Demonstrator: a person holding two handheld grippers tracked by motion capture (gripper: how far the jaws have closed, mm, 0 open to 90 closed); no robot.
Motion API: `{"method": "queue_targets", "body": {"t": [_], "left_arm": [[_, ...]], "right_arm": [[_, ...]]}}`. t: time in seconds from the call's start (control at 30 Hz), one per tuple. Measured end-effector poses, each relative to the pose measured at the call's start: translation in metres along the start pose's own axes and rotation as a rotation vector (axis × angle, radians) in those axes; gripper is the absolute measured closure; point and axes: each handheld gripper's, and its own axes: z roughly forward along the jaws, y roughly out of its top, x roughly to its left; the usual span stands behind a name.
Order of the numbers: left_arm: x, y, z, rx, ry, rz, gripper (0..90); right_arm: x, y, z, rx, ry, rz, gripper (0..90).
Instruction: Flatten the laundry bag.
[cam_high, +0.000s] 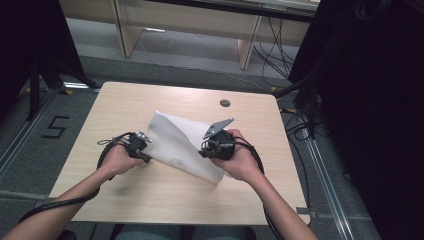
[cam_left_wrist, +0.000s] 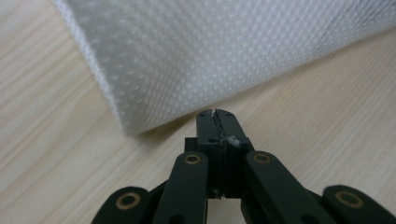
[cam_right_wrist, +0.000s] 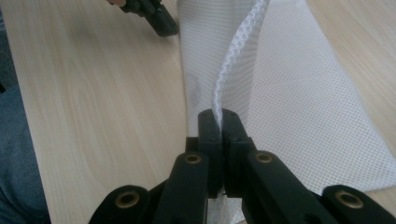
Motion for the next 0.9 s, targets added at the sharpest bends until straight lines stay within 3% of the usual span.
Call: {"method": "queue_targets", "body": {"t": [0.13, 0.17, 0.27, 0.43, 0.53, 0.67, 0.7, 0.8, 0.9], "left_arm": [[0.004, -0.007, -0.007, -0.009, 0.006, -0.006, 88.7], [0.005, -0.010, -0.010, -0.010, 0.008, -0.004, 88.6], [0.011, -0.018, -0.019, -0.033, 0.017, -0.027, 88.4], [0.024, -0.031, -0.035, -0.057, 0.040, -0.066, 87.8], [0.032, -0.037, -0.045, -0.050, 0.050, -0.069, 87.4], [0.036, -0.040, -0.047, -0.071, 0.056, -0.097, 87.1], [0.038, -0.040, -0.049, -0.059, 0.060, -0.077, 87.1], [0.040, -0.042, -0.049, -0.062, 0.061, -0.097, 87.1], [0.042, -0.044, -0.048, -0.081, 0.075, -0.110, 86.7]], "right_arm": [[0.006, 0.000, 0.001, 0.004, -0.001, -0.009, 89.5], [0.008, 0.000, 0.002, 0.010, -0.003, -0.036, 89.6], [0.010, 0.000, 0.002, 0.014, -0.007, -0.032, 89.5], [0.015, 0.000, 0.004, 0.017, 0.011, -0.077, 89.5], [0.021, 0.000, 0.005, 0.026, 0.016, -0.109, 89.5], [0.030, 0.001, 0.009, 0.043, 0.028, -0.148, 89.5], [0.030, 0.001, 0.009, 0.043, 0.028, -0.148, 89.5], [0.036, 0.000, 0.012, 0.046, 0.047, -0.166, 89.5], [0.042, -0.001, 0.013, 0.054, 0.064, -0.158, 89.5]]}}
